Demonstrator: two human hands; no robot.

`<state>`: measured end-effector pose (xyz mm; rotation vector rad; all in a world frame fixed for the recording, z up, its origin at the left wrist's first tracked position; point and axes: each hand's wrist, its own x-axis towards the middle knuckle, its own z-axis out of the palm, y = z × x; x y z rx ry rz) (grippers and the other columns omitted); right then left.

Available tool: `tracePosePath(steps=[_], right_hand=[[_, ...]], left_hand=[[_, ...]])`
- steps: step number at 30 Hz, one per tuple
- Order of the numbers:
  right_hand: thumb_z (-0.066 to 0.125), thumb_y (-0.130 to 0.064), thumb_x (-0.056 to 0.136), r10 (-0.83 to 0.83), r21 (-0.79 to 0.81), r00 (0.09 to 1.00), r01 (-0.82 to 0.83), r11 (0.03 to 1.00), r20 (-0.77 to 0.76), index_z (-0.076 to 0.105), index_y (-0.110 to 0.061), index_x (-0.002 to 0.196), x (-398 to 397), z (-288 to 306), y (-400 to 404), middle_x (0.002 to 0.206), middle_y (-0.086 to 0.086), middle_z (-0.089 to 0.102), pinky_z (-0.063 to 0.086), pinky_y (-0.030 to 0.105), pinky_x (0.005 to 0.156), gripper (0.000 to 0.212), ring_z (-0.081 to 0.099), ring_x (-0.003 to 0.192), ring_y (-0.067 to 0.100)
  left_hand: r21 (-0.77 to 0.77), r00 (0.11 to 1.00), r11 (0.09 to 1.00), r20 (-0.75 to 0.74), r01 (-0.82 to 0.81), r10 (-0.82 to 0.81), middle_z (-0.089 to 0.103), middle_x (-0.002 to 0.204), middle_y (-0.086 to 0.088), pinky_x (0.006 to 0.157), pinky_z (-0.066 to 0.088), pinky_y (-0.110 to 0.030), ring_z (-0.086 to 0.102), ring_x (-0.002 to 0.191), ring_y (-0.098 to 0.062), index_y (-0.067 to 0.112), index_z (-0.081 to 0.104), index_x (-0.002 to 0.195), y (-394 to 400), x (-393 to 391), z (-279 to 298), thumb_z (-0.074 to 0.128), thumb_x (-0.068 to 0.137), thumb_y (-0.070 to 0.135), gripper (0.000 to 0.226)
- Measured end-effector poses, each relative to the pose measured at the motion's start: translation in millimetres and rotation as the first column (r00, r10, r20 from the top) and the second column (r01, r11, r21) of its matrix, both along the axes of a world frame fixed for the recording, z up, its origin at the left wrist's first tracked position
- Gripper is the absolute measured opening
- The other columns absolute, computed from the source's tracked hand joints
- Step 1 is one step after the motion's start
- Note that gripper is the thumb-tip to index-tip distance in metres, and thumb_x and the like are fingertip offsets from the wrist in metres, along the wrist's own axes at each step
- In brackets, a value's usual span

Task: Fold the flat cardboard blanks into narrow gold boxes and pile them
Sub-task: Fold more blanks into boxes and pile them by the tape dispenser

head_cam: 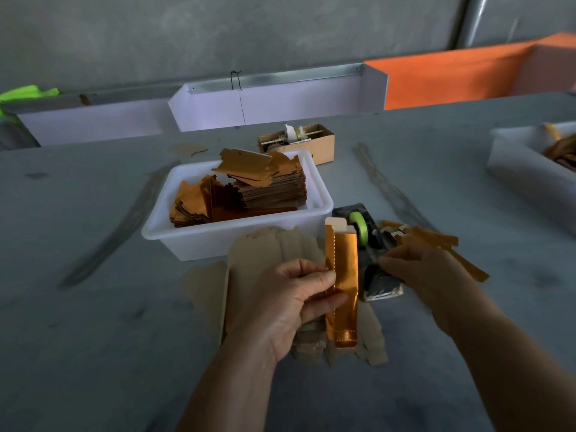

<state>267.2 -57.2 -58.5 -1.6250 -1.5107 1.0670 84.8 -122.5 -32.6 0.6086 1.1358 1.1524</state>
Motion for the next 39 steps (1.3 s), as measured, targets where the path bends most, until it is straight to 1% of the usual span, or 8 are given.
tracePosePath(steps=[6, 14, 17, 21, 26, 29, 35, 39], right_hand=[[0.063, -0.024, 0.088, 0.032, -0.050, 0.999, -0.031, 0.998, 0.020, 0.064, -0.020, 0.076, -3.3, -3.1, 5.0, 0.076, 0.011, 0.067, 0.053, 0.039, 0.070, 0.013, 0.065, 0.073, 0.025], [0.067, -0.021, 0.084, 0.031, -0.164, 0.999, -0.030, 0.986, 0.006, 0.063, -0.019, 0.071, -4.4, 1.9, 16.0, 0.077, 0.008, 0.068, 0.050, 0.028, 0.064, 0.014, 0.064, 0.073, 0.020], [0.067, -0.011, 0.082, -0.009, -0.248, 0.990, -0.027, 0.968, -0.144, 0.064, -0.014, 0.072, -2.6, 4.9, 22.6, 0.081, 0.011, 0.068, 0.053, 0.036, 0.078, 0.011, 0.067, 0.078, 0.024], [0.065, -0.005, 0.082, -0.126, -0.366, 0.926, -0.014, 0.931, -0.355, 0.064, -0.006, 0.081, -0.5, 4.9, 21.7, 0.071, 0.010, 0.070, 0.051, 0.027, 0.054, 0.002, 0.069, 0.058, 0.017], [0.065, -0.004, 0.081, -0.213, -0.380, 0.834, 0.004, 0.925, -0.510, 0.058, -0.005, 0.097, 5.5, 6.8, 18.4, 0.080, 0.013, 0.072, 0.053, 0.033, 0.063, 0.017, 0.071, 0.070, 0.021], [0.064, -0.011, 0.085, -0.130, -0.282, 0.916, 0.019, 0.959, -0.379, 0.064, -0.005, 0.091, 5.4, 1.7, 7.2, 0.083, 0.014, 0.071, 0.055, 0.039, 0.078, 0.009, 0.069, 0.080, 0.026], [0.063, -0.013, 0.084, -0.111, 0.098, 0.992, 0.105, 0.990, 0.055, 0.065, -0.004, 0.070, -0.7, -10.4, -11.4, 0.053, -0.002, 0.055, 0.031, 0.018, 0.042, 0.016, 0.043, 0.042, 0.002], [0.064, -0.016, 0.085, -0.162, 0.215, 0.961, 0.113, 0.970, 0.226, 0.062, -0.017, 0.065, -2.8, -16.8, -13.0, 0.105, 0.001, 0.061, 0.035, 0.021, 0.056, 0.020, 0.056, 0.079, 0.014]], left_hand=[[0.008, 1.000, 1.000, -0.002, 0.005, -0.005, 0.074, 0.083, -0.013, 0.061, 0.059, -0.027, 0.073, 0.079, -0.024, 0.003, 0.065, 0.074, -1.6, -1.0, -3.0, 0.070, 0.061, 0.006, 0.014], [0.005, 1.000, 1.000, 0.005, 0.007, -0.007, 0.074, 0.086, -0.015, 0.060, 0.058, -0.026, 0.073, 0.081, -0.026, 0.002, 0.065, 0.075, -1.0, -1.3, -4.7, 0.070, 0.058, 0.007, 0.018], [0.008, 1.000, 1.000, 0.007, 0.014, -0.014, 0.074, 0.086, -0.015, 0.060, 0.058, -0.026, 0.073, 0.081, -0.026, 0.003, 0.065, 0.076, -1.3, -1.2, -5.6, 0.070, 0.059, 0.007, 0.019], [0.017, 1.000, 1.000, 0.006, 0.023, -0.023, 0.074, 0.084, -0.012, 0.061, 0.059, -0.026, 0.073, 0.080, -0.024, 0.003, 0.064, 0.077, -1.4, -0.8, -6.5, 0.070, 0.060, 0.007, 0.018], [0.012, 1.000, 1.000, 0.007, 0.012, -0.012, 0.074, 0.084, -0.014, 0.059, 0.059, -0.026, 0.073, 0.079, -0.025, 0.002, 0.064, 0.077, -0.3, -0.1, -7.5, 0.069, 0.059, 0.006, 0.019], [0.023, 1.000, 1.000, 0.009, 0.016, -0.016, 0.074, 0.082, -0.013, 0.059, 0.059, -0.027, 0.073, 0.078, -0.024, 0.003, 0.065, 0.075, 0.6, -0.8, -7.7, 0.069, 0.060, 0.006, 0.016], [0.019, 0.999, 1.000, 0.035, 0.008, -0.009, 0.073, 0.076, -0.012, 0.056, 0.058, -0.025, 0.073, 0.072, -0.022, 0.001, 0.063, 0.077, 0.7, 0.3, -5.5, 0.069, 0.061, 0.003, 0.017], [0.016, 0.999, 1.000, 0.048, 0.012, -0.013, 0.073, 0.074, -0.011, 0.056, 0.058, -0.025, 0.073, 0.070, -0.021, 0.001, 0.063, 0.076, 0.2, 1.5, -3.8, 0.068, 0.062, 0.002, 0.014]])
